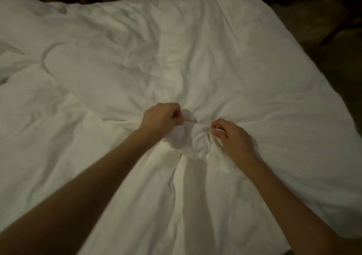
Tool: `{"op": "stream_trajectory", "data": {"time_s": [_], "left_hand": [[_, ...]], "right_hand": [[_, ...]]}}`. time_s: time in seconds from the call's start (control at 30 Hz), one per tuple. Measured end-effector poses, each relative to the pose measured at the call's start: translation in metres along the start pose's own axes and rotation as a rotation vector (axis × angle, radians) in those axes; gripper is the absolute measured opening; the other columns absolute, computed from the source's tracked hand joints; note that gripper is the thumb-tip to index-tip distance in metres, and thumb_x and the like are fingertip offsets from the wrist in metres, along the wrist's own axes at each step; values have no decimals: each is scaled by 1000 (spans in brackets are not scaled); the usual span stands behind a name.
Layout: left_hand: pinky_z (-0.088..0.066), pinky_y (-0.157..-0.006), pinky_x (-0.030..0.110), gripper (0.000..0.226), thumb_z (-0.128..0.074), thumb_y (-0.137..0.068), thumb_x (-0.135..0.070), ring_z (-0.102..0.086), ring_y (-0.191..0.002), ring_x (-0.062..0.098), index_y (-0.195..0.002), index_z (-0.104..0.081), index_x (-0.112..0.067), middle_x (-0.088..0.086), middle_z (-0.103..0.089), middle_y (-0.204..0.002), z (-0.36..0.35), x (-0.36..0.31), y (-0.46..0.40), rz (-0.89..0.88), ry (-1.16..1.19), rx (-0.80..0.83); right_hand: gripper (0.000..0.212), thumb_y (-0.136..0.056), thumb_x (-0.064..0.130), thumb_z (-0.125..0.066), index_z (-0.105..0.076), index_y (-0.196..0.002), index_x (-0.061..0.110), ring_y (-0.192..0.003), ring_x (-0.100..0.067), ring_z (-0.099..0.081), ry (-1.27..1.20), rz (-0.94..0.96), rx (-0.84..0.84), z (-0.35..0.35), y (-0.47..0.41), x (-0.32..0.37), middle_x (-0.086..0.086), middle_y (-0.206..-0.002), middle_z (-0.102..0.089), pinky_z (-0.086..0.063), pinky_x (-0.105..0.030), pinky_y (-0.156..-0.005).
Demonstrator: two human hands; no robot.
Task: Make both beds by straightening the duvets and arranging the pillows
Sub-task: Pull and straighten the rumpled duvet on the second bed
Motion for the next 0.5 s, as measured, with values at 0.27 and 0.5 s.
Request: {"op": "stream_trajectory", "data": {"time_s": [0.27,0.5], "left_hand": [[-38,-66,27,13,-52,-88,-33,-51,-74,15,-86,-51,-19,-2,-59,-81,-42,38,117,81,206,-594],[-19,-114,39,48,-49,-87,-37,-40,-132,14,-131,-45,-19,4,-54,-136,-55,69,59,-241,22,-346]], "right_hand": [[19,-89,21,-53,-70,-88,15,-84,-22,-58,123,463,-352,-36,66,48,0,-88,-67,-35,-32,-83],[57,-80,59,-51,-66,-114,15,-112,-19,-61,307,353,-237,-51,16,21,-5,-118,-66,-22,-47,-108]]}}
Point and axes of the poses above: each hand's wrist, its own y-axis away from the middle knuckle, its own z-axis out of the back of the hand, x = y × z, the point moved 5 cm from there along -y, towards the middle knuckle
